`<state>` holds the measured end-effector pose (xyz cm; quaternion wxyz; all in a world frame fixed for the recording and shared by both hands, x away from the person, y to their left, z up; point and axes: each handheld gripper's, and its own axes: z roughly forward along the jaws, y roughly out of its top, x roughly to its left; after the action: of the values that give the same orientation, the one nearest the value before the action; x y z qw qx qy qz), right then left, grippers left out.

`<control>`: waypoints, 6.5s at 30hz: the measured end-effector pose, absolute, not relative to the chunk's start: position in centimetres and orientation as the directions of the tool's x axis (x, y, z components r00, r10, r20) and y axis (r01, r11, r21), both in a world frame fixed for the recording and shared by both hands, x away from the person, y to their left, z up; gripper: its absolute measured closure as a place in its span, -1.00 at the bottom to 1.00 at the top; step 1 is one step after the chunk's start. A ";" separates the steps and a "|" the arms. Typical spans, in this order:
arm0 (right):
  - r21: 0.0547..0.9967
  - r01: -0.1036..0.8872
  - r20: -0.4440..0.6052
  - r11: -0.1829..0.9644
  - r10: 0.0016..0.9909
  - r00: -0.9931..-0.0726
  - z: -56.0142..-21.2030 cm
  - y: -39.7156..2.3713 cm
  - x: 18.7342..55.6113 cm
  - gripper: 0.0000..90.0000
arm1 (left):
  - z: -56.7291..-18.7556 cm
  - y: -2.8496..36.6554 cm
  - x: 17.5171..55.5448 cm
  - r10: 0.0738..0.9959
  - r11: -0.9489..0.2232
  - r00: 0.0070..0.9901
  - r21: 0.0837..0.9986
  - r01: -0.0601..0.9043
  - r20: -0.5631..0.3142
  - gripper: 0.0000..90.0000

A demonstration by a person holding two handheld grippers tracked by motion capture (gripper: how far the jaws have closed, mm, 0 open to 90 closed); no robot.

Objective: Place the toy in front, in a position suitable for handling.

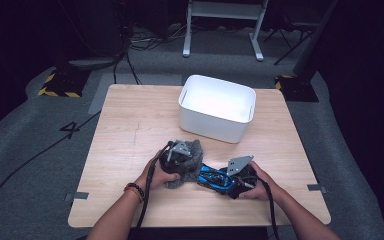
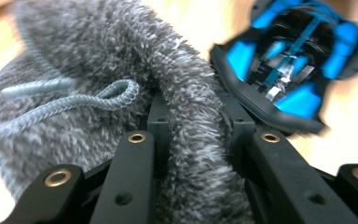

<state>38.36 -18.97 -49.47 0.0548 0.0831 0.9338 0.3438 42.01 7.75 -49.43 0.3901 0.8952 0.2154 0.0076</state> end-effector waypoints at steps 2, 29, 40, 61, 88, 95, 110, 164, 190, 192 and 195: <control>0.655 0.118 -0.043 0.746 0.193 -0.980 -49.5 -19.0 38.4 -0.46 | -49.5 8.0 42.1 0.367 -0.613 0.916 0.698 0.370 -0.163 0.63; 0.676 0.238 -0.027 0.697 0.346 -0.938 -46.9 -20.7 37.5 -0.54 | -47.8 9.8 37.4 0.400 -0.628 0.909 0.687 0.365 -0.118 -0.65; 0.644 0.342 -0.016 0.685 0.459 -0.888 -48.2 -24.7 35.4 -0.64 | -49.1 10.4 35.7 0.421 -0.707 0.906 0.612 0.354 -0.038 -0.66; 0.685 0.283 -0.023 0.671 0.408 -0.913 -49.9 -23.0 36.1 -0.45 | -49.4 6.9 37.8 0.449 -0.684 0.893 0.643 0.344 -0.001 -0.08; 0.672 0.410 -0.017 0.617 0.566 -0.824 -49.7 -21.7 37.7 -0.43 | -48.8 7.6 35.8 0.292 -0.738 0.955 0.622 0.261 -0.055 0.40; 0.654 0.438 -0.023 0.617 0.595 -0.803 -49.5 -20.2 38.0 -0.52 | -49.1 7.5 36.0 0.356 -0.704 0.933 0.644 0.299 -0.043 0.40; 0.634 0.445 0.123 0.632 0.486 -0.865 -48.6 -22.8 38.1 -0.39 | -49.6 3.7 38.0 0.465 -0.666 0.884 0.673 0.323 0.036 0.33; 0.691 0.296 -0.044 0.659 0.447 -0.893 -49.6 -19.0 36.7 0.10 | -49.0 7.7 30.4 0.411 -0.648 0.903 0.655 0.389 -0.129 0.35; 0.710 0.340 -0.021 0.617 0.501 -0.865 -49.8 -19.1 37.1 0.26 | -49.2 6.1 31.1 0.423 -0.684 0.905 0.642 0.347 -0.038 0.47; 0.709 0.337 -0.021 0.620 0.496 -0.868 -49.8 -19.1 37.2 0.26 | -49.3 7.5 32.1 0.496 -0.641 0.867 0.653 0.403 -0.048 0.44; 0.706 0.335 -0.021 0.624 0.492 -0.870 -49.8 -19.1 37.1 0.29 | -49.5 9.1 33.5 0.567 -0.586 0.820 0.663 0.465 -0.075 0.38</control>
<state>37.11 -19.07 -49.76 0.1067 0.2311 0.8947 0.3670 33.54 9.10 -49.48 0.3500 0.8875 0.2907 0.0726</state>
